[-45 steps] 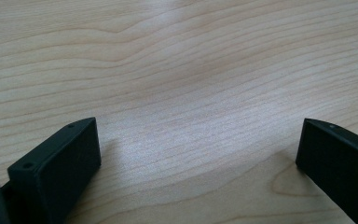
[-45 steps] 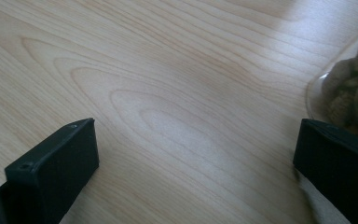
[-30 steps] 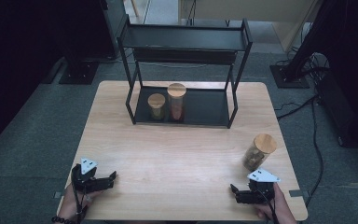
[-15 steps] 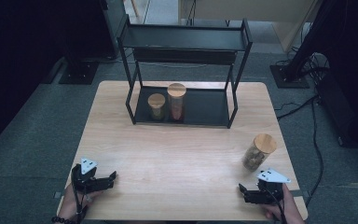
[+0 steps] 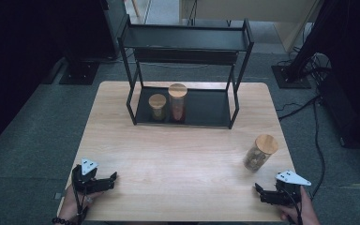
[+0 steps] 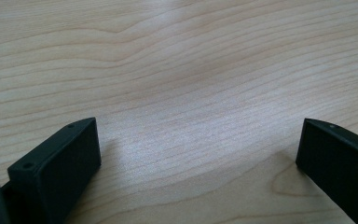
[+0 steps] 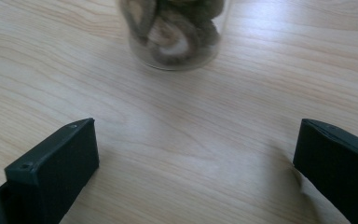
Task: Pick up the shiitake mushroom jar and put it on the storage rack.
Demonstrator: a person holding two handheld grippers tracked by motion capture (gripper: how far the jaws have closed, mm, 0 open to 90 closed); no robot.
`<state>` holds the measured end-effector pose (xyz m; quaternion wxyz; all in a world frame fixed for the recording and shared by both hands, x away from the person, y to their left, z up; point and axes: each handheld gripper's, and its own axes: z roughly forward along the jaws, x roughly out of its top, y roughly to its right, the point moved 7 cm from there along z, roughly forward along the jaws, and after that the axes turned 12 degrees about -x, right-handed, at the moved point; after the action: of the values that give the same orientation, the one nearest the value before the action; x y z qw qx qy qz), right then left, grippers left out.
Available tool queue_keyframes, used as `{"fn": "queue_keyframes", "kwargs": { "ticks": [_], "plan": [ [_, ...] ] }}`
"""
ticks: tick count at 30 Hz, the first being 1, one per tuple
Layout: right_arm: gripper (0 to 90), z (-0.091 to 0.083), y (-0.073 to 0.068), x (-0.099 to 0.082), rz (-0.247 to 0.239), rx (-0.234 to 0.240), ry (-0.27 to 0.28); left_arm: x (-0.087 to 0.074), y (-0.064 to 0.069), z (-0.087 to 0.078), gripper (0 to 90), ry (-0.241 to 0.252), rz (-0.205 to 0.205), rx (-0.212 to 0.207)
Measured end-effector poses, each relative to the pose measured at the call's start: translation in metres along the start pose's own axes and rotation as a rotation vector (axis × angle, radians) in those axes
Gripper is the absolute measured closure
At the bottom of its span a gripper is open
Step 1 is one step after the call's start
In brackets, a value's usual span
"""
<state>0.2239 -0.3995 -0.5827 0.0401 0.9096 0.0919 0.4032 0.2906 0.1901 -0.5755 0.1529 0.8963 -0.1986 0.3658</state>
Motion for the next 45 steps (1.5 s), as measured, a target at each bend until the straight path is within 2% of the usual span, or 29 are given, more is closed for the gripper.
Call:
{"fn": "queue_keyframes", "kwargs": {
  "ticks": [13,24,35,45],
  "plan": [
    [0.0,0.0,0.018,-0.005,0.029,-0.005,-0.015,0.0,0.0,0.0,0.0,-0.001,0.0,0.0],
    [0.0,0.003,0.019,-0.002,0.027,-0.004,-0.013,0.0,0.0,0.0,0.0,0.0,0.0,-0.001],
    [0.0,0.012,0.009,0.009,-0.001,0.025,-0.008,0.0,0.0,0.0,0.0,-0.001,0.001,-0.001],
    [0.0,0.021,-0.006,0.021,-0.034,0.057,-0.001,0.0,0.0,0.0,0.0,0.0,0.0,-0.001]
  ]
}}
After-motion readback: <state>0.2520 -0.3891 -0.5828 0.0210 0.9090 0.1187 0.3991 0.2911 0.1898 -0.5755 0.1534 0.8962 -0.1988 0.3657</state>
